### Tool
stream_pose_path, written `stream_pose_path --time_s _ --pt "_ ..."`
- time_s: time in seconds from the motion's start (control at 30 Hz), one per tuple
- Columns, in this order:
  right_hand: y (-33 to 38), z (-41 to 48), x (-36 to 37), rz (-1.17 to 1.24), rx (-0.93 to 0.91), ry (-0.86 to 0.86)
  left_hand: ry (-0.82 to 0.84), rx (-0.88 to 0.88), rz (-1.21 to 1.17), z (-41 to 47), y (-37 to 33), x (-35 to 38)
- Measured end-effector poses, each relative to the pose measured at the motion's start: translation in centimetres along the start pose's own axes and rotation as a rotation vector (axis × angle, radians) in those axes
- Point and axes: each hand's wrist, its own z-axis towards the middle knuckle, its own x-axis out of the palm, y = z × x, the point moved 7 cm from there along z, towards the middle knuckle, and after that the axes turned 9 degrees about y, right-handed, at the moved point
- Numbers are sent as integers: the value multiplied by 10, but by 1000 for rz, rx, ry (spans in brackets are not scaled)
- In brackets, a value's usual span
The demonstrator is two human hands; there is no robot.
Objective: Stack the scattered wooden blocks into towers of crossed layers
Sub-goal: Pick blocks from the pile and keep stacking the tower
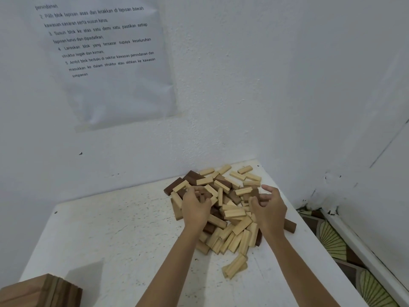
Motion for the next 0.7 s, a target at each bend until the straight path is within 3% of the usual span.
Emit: stream_pose_path --time_s 0.23,0.4,0.5,0.6,0.7 --pt "3 0 9 -11 -95 10 49 -146 -348 2 13 1" --pt "11 8 14 -31 -124 50 40 -44 -163 -2 8 -1" --pt "11 14 20 102 -53 125 59 42 -39 -5 4 0" --pt "9 20 32 285 87 245 -5 96 -114 -6 0 -9" --pt "15 29 42 235 83 395 -82 127 -220 -5 -6 -22"
